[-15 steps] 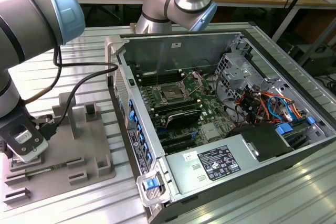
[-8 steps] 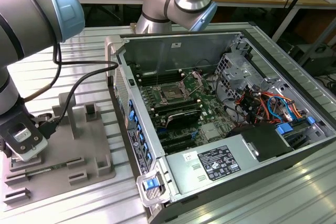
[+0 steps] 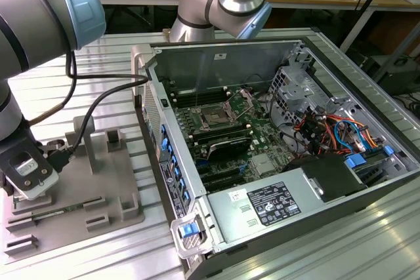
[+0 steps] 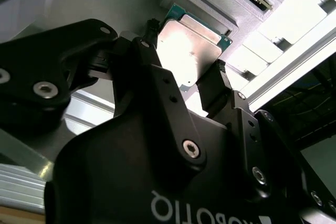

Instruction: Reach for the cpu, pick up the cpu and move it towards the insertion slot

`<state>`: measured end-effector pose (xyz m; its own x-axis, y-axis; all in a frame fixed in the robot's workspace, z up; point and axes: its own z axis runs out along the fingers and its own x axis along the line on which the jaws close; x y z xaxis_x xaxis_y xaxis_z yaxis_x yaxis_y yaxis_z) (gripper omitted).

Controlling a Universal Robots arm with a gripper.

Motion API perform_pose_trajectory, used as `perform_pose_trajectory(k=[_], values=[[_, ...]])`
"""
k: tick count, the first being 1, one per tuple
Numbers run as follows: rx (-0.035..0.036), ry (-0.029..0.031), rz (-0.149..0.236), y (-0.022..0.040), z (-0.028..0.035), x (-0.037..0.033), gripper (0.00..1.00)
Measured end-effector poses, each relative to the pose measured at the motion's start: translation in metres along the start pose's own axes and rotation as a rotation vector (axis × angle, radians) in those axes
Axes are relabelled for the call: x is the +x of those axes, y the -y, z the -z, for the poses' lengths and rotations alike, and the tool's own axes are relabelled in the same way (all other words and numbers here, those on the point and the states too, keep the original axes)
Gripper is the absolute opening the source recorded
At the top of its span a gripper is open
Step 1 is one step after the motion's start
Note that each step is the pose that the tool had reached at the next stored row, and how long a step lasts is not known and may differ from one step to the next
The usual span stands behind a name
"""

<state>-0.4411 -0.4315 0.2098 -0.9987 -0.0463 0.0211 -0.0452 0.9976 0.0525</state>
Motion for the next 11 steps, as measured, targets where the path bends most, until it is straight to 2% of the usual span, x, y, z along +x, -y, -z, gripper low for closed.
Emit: perform_pose_trajectory(k=[4,11], values=[[0.0002,-0.0003,0.000,0.0000,0.0007,0.0000,0.55],[0.0001,-0.0001,0.000,-0.0003,0.0064,0.0000,0.55]])
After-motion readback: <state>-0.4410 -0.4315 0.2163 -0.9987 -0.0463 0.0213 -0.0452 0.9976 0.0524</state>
